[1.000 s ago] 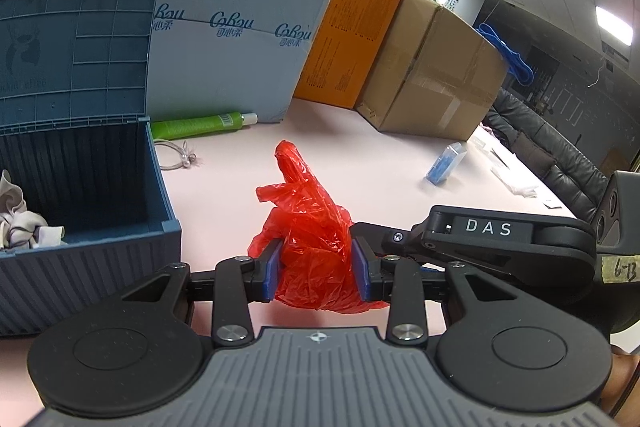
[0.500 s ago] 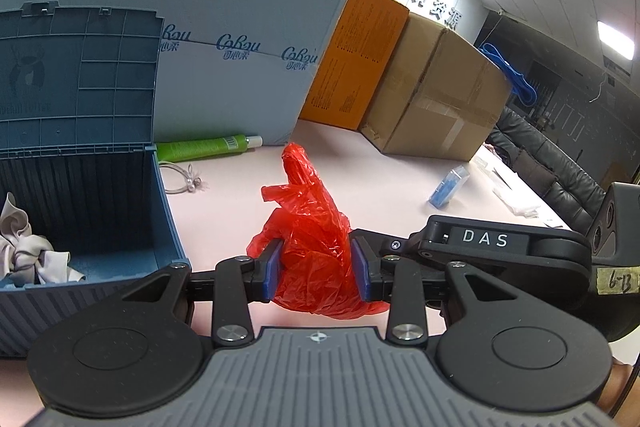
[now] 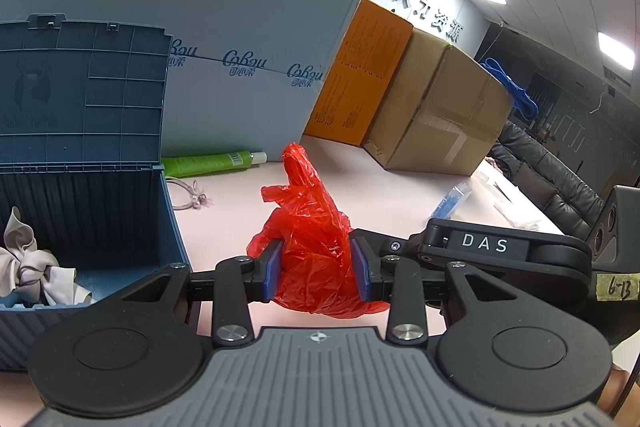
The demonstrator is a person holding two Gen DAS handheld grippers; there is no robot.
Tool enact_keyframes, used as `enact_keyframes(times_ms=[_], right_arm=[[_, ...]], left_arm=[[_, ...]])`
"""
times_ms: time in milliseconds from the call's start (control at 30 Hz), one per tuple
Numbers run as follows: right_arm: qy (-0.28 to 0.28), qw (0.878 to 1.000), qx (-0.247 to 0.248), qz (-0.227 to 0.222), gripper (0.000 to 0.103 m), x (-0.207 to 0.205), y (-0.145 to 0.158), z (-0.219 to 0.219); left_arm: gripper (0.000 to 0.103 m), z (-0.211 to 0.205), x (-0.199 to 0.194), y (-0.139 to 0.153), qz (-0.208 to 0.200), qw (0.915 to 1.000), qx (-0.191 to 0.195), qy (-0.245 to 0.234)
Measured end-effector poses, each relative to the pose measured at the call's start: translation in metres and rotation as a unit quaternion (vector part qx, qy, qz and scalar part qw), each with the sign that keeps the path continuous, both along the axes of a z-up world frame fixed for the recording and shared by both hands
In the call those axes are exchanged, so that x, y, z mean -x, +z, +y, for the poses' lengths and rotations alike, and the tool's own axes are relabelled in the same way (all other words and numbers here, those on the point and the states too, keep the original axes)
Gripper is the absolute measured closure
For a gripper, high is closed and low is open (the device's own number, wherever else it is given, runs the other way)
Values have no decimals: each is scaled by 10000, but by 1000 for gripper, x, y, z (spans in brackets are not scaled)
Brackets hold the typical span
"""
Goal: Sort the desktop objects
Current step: 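Carry the red bag with the right tool over the teal box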
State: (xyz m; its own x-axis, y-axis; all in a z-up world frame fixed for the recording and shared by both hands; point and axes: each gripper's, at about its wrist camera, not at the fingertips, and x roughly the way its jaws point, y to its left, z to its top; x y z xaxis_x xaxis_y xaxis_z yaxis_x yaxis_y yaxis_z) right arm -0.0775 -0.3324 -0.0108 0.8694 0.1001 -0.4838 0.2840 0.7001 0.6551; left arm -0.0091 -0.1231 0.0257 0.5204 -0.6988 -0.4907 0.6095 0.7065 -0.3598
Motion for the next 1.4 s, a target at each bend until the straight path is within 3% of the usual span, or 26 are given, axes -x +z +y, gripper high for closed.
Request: enact_keyframes(times_ms=[1400], right_arm=[[358, 9982, 398, -265, 58, -17, 23, 24]], left_arm=[[72, 30, 0, 16, -168, 9985, 289, 435]])
